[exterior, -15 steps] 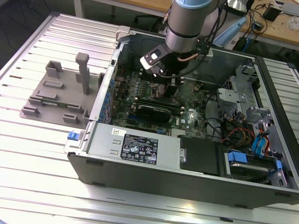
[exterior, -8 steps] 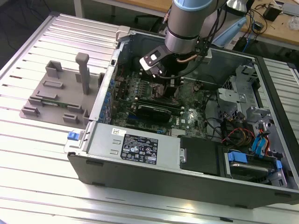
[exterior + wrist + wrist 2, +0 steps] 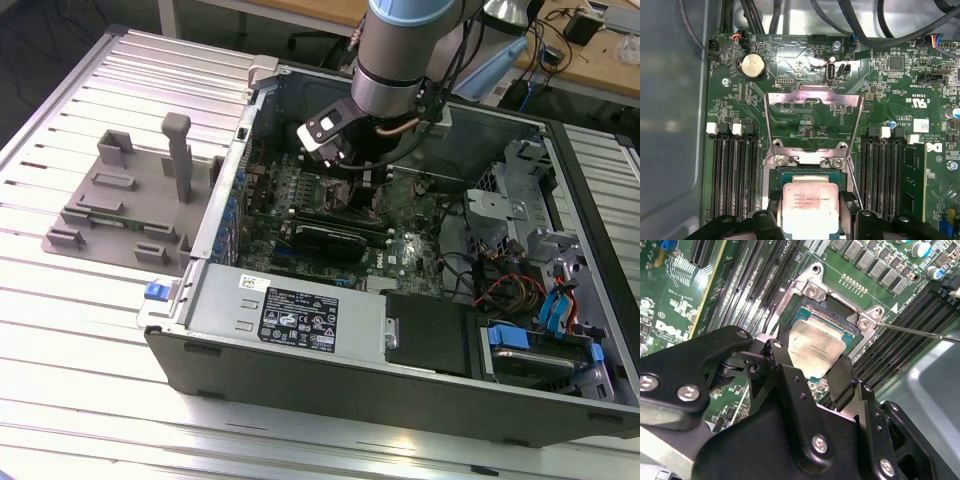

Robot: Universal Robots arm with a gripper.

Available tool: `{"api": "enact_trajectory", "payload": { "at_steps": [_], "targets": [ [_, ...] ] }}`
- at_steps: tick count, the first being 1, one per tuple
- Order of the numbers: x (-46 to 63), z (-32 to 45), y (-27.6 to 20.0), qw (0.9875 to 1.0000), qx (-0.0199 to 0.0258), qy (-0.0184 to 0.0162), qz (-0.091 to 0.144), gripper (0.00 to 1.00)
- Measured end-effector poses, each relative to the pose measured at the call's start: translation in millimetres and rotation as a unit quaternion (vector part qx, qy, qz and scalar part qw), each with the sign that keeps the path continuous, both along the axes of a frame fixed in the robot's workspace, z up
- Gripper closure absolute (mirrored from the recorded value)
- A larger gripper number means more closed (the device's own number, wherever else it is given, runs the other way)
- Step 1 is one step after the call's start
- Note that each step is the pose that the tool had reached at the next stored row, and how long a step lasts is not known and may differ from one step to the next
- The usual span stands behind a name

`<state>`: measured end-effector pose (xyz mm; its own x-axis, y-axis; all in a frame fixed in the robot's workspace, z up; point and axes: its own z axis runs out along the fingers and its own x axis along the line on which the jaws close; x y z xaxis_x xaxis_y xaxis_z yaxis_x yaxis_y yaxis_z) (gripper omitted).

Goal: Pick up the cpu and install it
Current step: 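Place the cpu into insertion slot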

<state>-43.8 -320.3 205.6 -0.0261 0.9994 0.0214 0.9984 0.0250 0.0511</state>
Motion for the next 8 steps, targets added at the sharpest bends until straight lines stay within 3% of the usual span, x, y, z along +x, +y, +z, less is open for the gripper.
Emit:
{"api": "enact_trajectory", "payload": {
  "at_steps": [8],
  "targets": [
    [0.0, -4.0, 0.0, 1.0, 0.0, 0.0, -0.004, 0.46]
  ]
}}
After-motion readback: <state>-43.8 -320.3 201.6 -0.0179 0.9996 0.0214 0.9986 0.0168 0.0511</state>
